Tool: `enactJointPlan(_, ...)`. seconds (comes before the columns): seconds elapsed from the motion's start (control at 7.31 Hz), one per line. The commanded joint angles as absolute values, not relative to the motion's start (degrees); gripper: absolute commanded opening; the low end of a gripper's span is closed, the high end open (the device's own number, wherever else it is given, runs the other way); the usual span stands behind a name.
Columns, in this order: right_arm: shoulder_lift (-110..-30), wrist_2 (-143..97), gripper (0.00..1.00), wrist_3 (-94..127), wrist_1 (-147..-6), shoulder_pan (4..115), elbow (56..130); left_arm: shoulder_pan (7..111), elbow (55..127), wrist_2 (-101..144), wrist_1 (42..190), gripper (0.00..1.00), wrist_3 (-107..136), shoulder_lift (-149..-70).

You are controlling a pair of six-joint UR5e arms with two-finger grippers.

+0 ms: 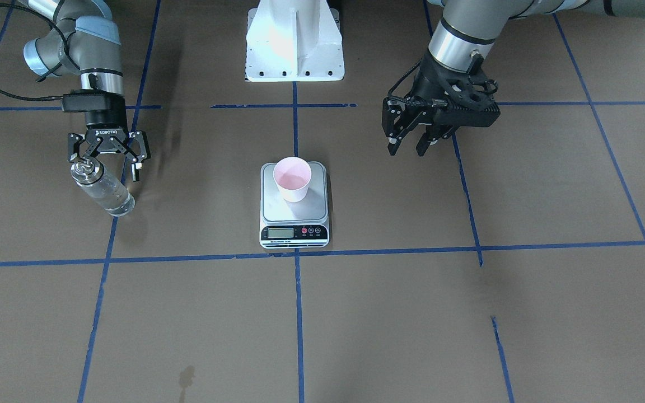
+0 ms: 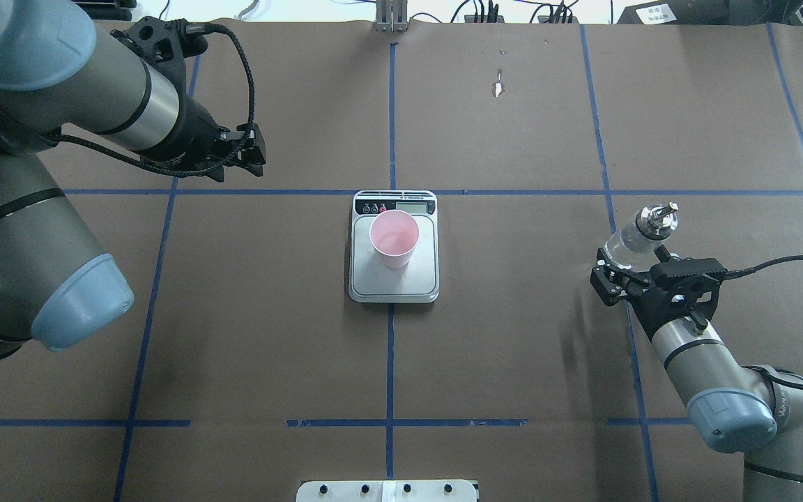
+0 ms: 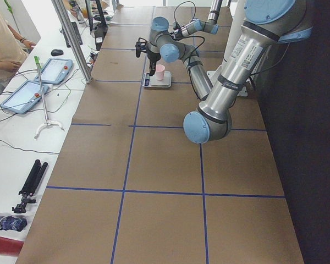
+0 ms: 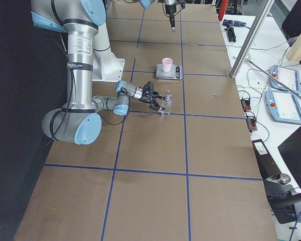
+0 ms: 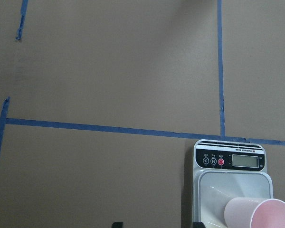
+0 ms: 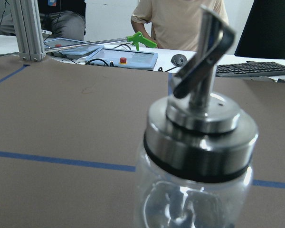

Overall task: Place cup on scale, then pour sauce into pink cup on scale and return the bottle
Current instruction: 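Lift the glass dispenser with the right gripper and carry it toward the cup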

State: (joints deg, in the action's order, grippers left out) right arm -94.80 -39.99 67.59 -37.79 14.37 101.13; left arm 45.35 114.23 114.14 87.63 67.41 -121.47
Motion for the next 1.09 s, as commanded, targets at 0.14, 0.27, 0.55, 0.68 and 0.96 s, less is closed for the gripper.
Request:
enactJointPlan(0.14,-94.9,-38.0,0.99,67.7,-37.9,14.5,100.8,45.6,114.3,114.2,87.5,0.58,67.4,-121.5)
enactJointPlan(0.27,-94.7,-37.3,0.99,67.7,-38.0,14.4,100.3,45.6,114.4,114.2,87.5,0.58,67.4,-121.5)
enactJointPlan(0.55,-94.7,-37.3,0.99,67.7,-38.0,14.5,99.8,45.8,114.5,114.2,87.5,0.58,67.4,-121.5)
enactJointPlan(0.68,-94.6,-37.2,0.99,67.7,-38.0,14.7,99.8,45.8,114.6,114.2,87.5,0.58,67.4,-121.5)
enactJointPlan(0.96,-90.9,-37.3,0.99,67.8,-38.0,15.8,95.8,45.8,114.7,114.1,86.2,0.58,67.4,-121.5)
